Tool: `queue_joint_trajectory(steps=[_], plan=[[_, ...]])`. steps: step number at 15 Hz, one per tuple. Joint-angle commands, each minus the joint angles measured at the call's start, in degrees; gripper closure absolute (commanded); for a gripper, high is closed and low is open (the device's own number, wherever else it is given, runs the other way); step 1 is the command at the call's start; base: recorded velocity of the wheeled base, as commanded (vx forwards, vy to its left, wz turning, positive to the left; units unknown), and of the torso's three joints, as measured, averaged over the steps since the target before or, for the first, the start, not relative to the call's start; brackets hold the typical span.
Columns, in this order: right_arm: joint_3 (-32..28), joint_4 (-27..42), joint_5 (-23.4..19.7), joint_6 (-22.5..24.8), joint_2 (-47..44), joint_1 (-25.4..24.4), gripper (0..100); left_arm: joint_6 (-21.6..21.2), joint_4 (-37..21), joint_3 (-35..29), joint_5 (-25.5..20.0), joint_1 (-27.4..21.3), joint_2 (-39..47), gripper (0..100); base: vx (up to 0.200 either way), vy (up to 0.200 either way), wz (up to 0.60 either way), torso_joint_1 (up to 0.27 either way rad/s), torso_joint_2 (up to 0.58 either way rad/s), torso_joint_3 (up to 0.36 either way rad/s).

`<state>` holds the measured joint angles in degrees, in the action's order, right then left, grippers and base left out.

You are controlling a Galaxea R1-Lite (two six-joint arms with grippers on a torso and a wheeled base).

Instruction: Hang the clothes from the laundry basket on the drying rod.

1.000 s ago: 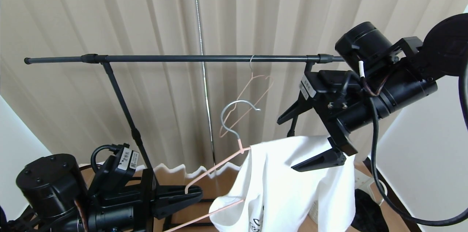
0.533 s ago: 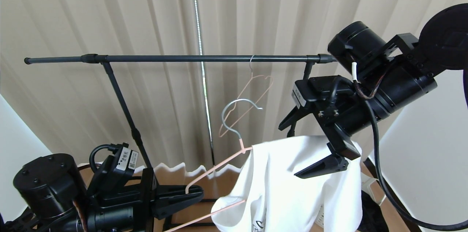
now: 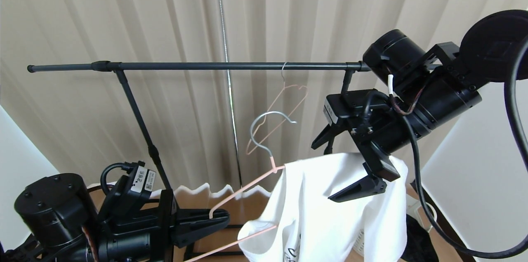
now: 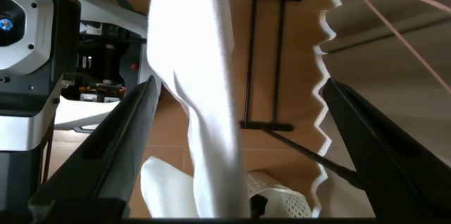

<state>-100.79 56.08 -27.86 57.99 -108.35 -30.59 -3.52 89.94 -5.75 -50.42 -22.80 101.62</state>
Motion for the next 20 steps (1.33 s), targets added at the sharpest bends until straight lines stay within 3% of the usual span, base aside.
queue_joint_trajectory(steps=[1,2,20], plan=[[0.0,0.0,0.0,0.0,-0.1,0.0,0,0.0,0.1,0.0,0.0,-0.1,0.0,100,0.000,0.000,0.00,0.000,0.00,0.000],[0.1,0.1,0.0,0.1,-0.1,0.0,100,0.0,0.1,-0.1,0.1,-0.1,0.0,100,0.000,0.000,0.00,0.000,0.00,0.000],[0.7,0.3,-0.1,0.1,1.5,0.0,100,-2.9,0.1,1.4,0.0,-0.1,-0.3,100,0.000,0.000,0.00,0.000,0.00,0.000]])
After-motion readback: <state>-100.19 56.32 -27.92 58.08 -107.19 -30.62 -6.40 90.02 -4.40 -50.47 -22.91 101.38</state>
